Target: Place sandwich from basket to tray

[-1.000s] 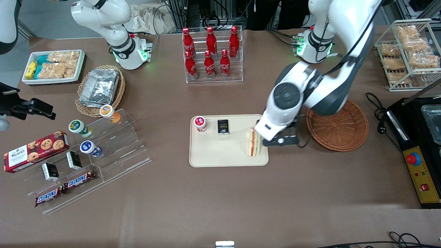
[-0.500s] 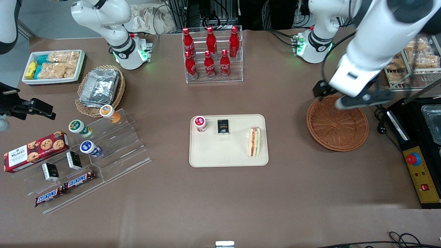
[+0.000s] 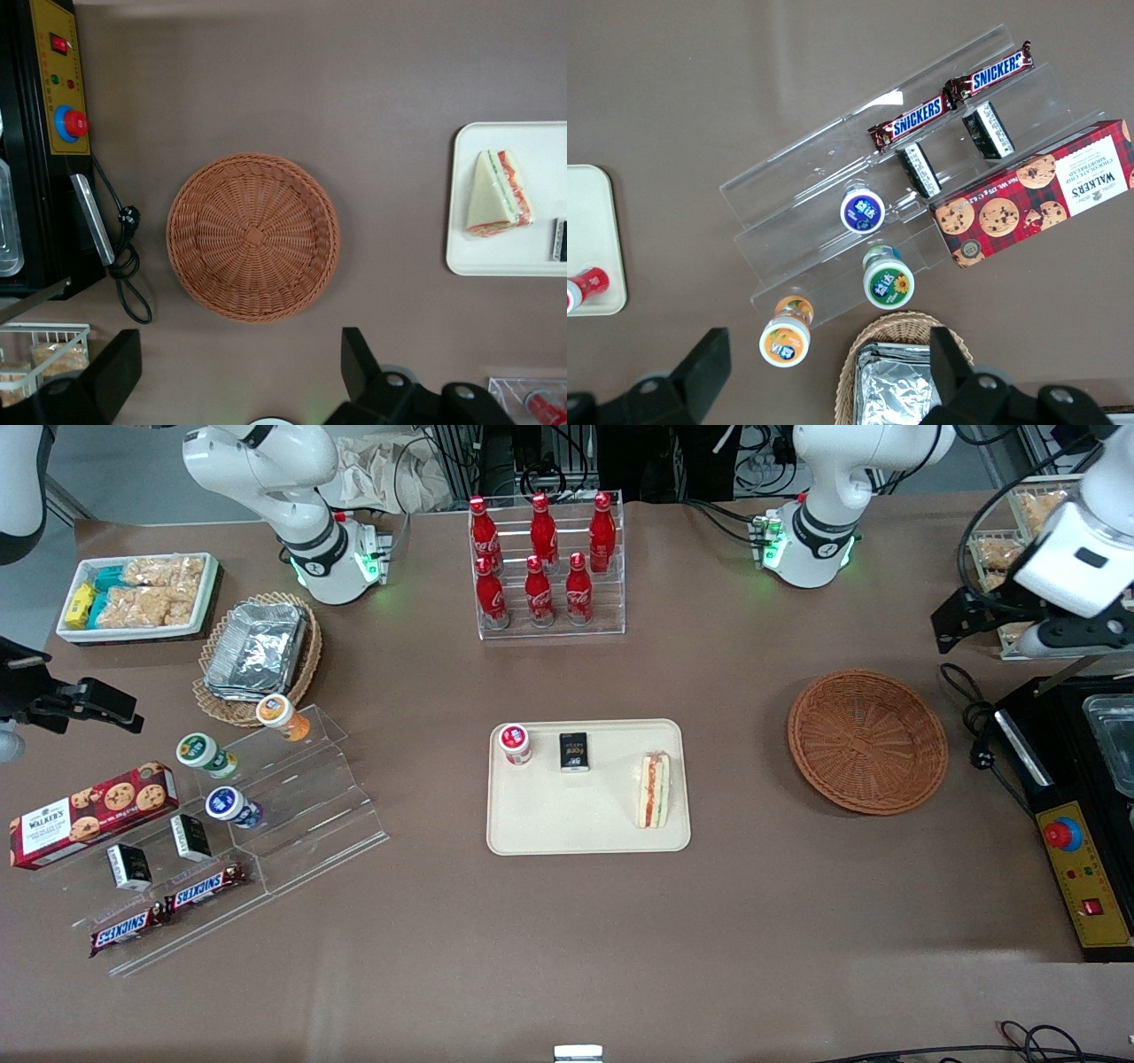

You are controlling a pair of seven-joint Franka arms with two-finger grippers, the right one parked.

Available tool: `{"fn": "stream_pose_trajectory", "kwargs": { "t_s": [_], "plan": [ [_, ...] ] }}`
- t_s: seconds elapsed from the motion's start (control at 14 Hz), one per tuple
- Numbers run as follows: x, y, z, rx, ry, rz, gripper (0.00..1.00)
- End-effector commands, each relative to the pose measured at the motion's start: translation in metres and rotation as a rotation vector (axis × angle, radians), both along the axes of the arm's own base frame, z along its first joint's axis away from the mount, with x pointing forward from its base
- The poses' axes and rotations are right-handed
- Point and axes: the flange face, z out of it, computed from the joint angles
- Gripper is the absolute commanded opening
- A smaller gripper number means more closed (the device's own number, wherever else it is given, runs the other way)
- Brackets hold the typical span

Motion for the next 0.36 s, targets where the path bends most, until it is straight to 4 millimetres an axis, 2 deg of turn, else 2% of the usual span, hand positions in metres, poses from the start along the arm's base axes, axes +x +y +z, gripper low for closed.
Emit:
{"fn": "stream_pose_trajectory", "kwargs": {
  "t_s": [0.0,0.14,0.29],
  "plan": [
    [0.005,0.013,-0.002,-0.059,0.006,-0.012,1.0],
    [0.014,0.01,0.001,-0.056,-0.002,-0.023,1.0],
    [0.014,0.008,0.001,-0.056,0.003,-0.031,1.0]
  ]
}}
